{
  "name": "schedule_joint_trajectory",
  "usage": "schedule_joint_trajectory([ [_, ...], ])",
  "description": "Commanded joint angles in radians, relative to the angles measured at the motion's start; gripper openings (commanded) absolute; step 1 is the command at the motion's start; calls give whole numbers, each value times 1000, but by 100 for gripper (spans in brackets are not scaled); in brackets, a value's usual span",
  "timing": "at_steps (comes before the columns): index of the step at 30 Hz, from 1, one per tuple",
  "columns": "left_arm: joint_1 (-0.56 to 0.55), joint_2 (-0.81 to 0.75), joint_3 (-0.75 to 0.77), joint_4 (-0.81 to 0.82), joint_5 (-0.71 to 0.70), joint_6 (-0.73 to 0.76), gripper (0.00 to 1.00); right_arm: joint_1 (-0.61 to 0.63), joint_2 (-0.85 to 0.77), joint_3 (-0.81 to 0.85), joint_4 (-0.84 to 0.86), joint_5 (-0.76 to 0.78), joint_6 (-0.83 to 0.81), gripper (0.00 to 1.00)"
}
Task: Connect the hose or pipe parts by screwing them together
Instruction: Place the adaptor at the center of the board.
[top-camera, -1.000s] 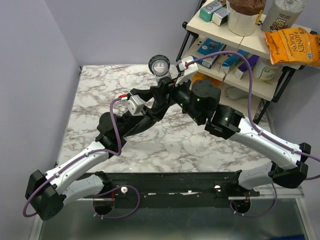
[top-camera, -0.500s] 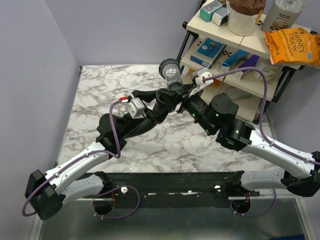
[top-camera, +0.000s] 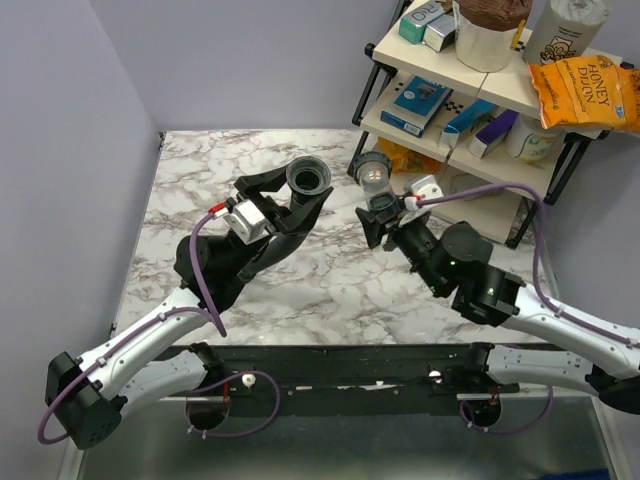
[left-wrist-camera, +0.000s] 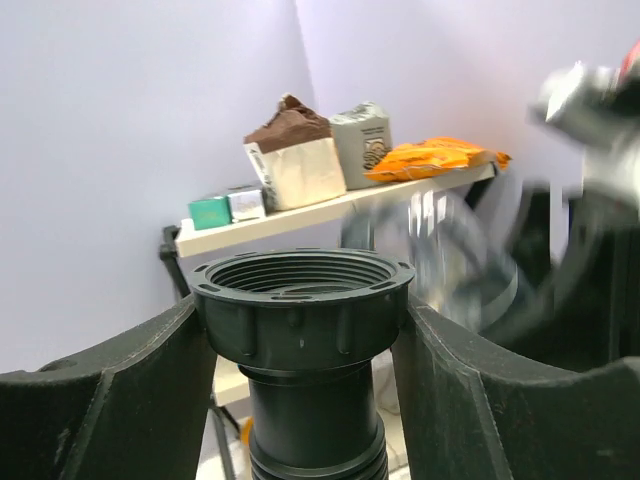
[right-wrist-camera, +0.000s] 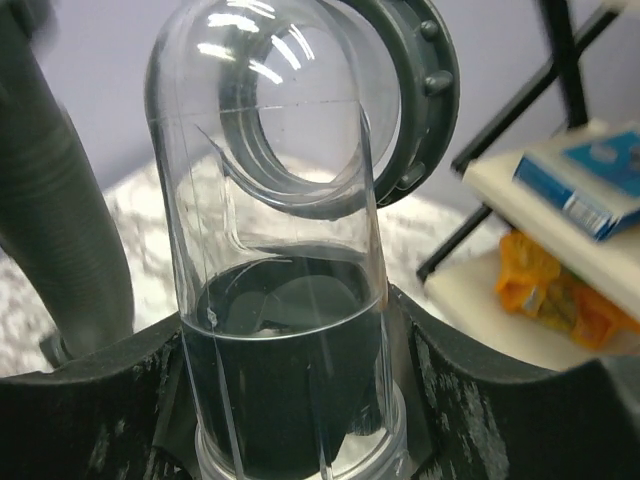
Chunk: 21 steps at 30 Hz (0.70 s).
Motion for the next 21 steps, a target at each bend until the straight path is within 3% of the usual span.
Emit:
schedule_joint_trajectory([
  [1, 8, -35, 61, 32, -60, 87, 0, -4, 111, -82, -266, 39, 207, 1],
  [3, 8, -47, 72, 10, -55, 105, 0, -13, 168, -102, -370, 3, 317, 1],
  [6, 8, -62, 90, -59, -34, 109, 0, -64, 254, -136, -387, -163, 410, 1],
  [17, 8, -124, 75, -153, -32, 96, 0, -202, 525, -139, -432, -444, 520, 1],
  [18, 8, -127, 75, -154, -35, 101, 0, -206, 558, -136, -464, -467, 525, 2],
  [20, 11, -134, 75, -156, -41, 113, 0, -214, 584, -133, -488, -488, 527, 16],
  [21, 12, -139, 76, -160, -41, 118, 0, -216, 598, -133, -511, -507, 528, 31],
])
